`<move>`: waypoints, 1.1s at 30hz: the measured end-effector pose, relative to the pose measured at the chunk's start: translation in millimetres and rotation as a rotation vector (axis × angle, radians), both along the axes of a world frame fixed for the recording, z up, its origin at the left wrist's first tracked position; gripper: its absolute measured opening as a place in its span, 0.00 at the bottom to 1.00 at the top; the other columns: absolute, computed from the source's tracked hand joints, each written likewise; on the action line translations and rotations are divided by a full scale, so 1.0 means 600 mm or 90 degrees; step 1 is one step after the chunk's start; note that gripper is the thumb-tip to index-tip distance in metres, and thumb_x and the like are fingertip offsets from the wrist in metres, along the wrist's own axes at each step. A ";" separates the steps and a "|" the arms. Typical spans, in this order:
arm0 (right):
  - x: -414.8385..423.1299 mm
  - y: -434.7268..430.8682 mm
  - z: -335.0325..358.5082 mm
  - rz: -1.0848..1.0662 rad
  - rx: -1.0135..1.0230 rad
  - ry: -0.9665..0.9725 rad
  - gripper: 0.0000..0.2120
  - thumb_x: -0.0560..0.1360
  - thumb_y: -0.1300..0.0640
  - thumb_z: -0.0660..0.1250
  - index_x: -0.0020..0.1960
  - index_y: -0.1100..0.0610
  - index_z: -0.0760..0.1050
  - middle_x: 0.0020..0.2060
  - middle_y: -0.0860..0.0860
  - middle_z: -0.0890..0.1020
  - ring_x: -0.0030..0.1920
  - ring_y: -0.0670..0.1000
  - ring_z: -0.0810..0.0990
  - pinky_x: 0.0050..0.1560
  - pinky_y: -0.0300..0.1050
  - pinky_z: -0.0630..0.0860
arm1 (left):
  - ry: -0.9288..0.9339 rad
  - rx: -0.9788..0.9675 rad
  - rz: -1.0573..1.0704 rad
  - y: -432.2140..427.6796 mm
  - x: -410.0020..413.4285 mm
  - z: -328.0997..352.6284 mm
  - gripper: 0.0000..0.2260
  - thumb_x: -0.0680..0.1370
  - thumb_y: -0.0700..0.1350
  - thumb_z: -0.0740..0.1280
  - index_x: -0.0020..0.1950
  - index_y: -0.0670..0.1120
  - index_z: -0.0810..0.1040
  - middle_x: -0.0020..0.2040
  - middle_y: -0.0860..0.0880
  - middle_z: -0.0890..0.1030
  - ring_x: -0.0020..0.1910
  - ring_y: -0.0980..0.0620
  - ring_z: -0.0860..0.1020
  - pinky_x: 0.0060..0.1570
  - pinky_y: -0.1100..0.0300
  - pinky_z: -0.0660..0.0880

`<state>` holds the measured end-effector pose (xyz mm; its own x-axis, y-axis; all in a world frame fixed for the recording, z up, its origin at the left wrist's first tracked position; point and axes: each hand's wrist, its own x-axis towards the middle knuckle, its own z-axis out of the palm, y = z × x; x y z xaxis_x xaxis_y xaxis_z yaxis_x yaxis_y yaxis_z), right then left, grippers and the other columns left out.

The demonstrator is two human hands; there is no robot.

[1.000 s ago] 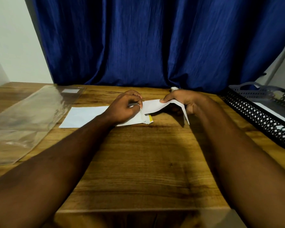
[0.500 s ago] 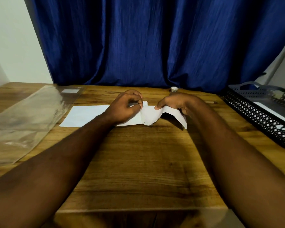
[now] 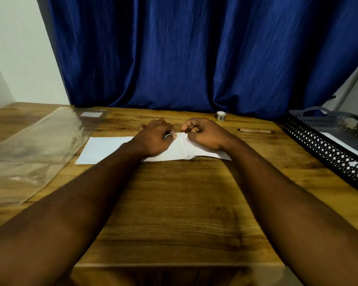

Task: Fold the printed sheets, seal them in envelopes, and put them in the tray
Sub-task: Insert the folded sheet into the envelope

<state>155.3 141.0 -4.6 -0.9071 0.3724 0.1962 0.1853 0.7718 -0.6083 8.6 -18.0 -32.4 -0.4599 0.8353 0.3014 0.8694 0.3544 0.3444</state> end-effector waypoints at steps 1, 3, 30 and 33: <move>0.002 -0.001 -0.002 0.005 -0.017 0.014 0.14 0.78 0.60 0.69 0.62 0.50 0.82 0.48 0.46 0.85 0.49 0.46 0.82 0.53 0.45 0.78 | 0.001 0.022 -0.002 0.001 0.000 -0.001 0.11 0.85 0.54 0.62 0.63 0.52 0.79 0.64 0.52 0.76 0.69 0.51 0.68 0.61 0.52 0.58; 0.003 -0.002 -0.004 0.021 -0.015 0.024 0.16 0.77 0.63 0.70 0.64 0.52 0.80 0.41 0.44 0.82 0.39 0.37 0.79 0.43 0.34 0.73 | -0.002 0.047 0.000 0.002 0.001 -0.003 0.07 0.85 0.52 0.63 0.58 0.52 0.77 0.59 0.52 0.76 0.63 0.52 0.70 0.59 0.54 0.58; 0.051 0.016 0.036 -0.116 -0.144 0.069 0.09 0.80 0.62 0.72 0.60 0.58 0.82 0.45 0.53 0.82 0.40 0.44 0.78 0.33 0.28 0.73 | 0.185 0.252 0.047 0.004 0.022 0.027 0.06 0.87 0.49 0.57 0.53 0.57 0.72 0.47 0.56 0.78 0.46 0.54 0.75 0.58 0.50 0.60; 0.055 0.019 0.042 -0.094 -0.155 0.092 0.11 0.79 0.64 0.74 0.60 0.56 0.81 0.38 0.49 0.83 0.35 0.41 0.80 0.36 0.37 0.77 | 0.204 0.259 0.068 0.004 0.021 0.029 0.06 0.87 0.49 0.57 0.54 0.56 0.73 0.47 0.56 0.78 0.47 0.53 0.75 0.59 0.48 0.61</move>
